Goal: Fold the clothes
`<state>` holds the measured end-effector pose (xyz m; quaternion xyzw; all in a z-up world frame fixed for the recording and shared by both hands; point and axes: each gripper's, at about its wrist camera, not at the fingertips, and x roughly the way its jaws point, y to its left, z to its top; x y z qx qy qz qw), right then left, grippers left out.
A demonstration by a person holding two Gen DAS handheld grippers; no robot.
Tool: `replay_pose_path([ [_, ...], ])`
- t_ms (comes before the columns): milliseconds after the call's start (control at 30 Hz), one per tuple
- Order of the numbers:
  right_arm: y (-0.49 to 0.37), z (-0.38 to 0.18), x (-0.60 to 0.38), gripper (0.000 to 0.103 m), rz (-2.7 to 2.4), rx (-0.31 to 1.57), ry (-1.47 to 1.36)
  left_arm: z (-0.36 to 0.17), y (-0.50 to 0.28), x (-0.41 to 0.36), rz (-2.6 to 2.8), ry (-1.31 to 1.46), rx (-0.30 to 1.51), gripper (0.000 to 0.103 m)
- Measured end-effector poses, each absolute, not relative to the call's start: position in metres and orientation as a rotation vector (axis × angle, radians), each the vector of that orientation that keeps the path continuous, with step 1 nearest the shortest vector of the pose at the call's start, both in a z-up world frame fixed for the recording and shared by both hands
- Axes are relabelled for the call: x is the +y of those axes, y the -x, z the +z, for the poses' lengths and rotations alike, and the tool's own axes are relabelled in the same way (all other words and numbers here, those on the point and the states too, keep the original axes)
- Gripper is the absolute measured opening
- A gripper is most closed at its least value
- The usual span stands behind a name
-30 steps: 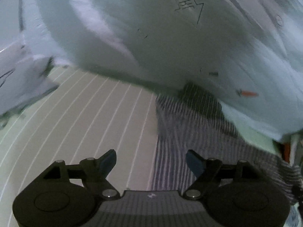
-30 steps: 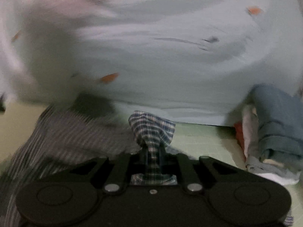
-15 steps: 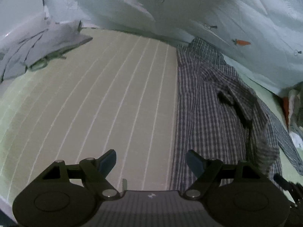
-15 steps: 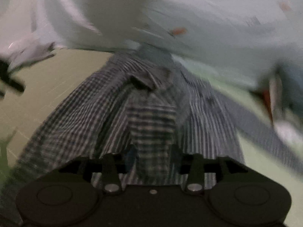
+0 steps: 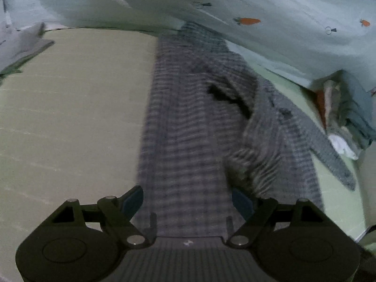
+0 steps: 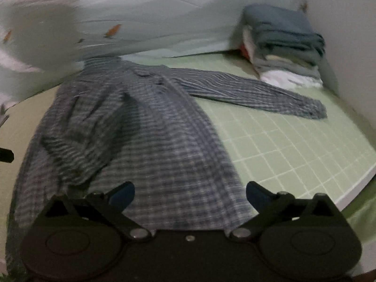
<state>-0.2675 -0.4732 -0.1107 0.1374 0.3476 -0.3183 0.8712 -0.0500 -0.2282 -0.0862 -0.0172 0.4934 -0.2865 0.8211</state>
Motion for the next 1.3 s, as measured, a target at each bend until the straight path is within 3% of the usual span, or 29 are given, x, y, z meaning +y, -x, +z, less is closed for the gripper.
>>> replay_pose_path([
  [200,0.261,-0.120,-0.542,0.102,-0.619,0.748,-0.258,-0.102,0.052,-0.287,-0.559,0.080,1.076,0.081],
  [267,0.260,-0.120,-0.561,0.102,-0.596,0.745,-0.236,-0.110,0.054,-0.303,-0.539,0.100,1.093,0.066],
  [300,0.259,-0.121,-0.572,0.102,-0.583,0.749,-0.221,-0.114,0.055,-0.307,-0.519,0.119,1.108,0.049],
  [333,0.259,-0.122,-0.579,0.102,-0.574,0.753,-0.214,-0.116,0.057,-0.308,-0.504,0.150,1.116,0.023],
  [367,0.259,-0.123,-0.587,0.102,-0.566,0.758,-0.208,-0.117,0.059,-0.309,-0.488,0.181,1.124,0.009],
  [433,0.260,-0.125,-0.601,0.102,-0.550,0.767,-0.196,-0.114,0.068,-0.306,-0.470,0.241,1.097,0.003],
  [600,0.256,-0.133,-0.616,0.102,-0.496,0.790,-0.198,-0.087,0.107,-0.268,-0.478,0.491,0.977,0.003],
  [800,0.246,-0.141,-0.612,0.102,-0.405,0.811,-0.181,-0.095,0.158,-0.204,-0.226,0.634,0.940,0.003],
  [1000,0.241,-0.148,-0.596,0.102,-0.308,0.838,-0.135,-0.130,0.161,-0.193,-0.048,0.594,1.080,0.009],
  [1167,0.246,-0.147,-0.599,0.102,-0.312,0.834,-0.133,-0.128,0.161,-0.209,-0.032,0.468,1.108,0.038],
  [1233,0.248,-0.146,-0.603,0.102,-0.325,0.829,-0.143,-0.127,0.161,-0.215,-0.025,0.417,1.119,0.065],
  [1300,0.251,-0.145,-0.608,0.102,-0.342,0.821,-0.156,-0.124,0.160,-0.223,-0.032,0.369,1.110,0.077],
])
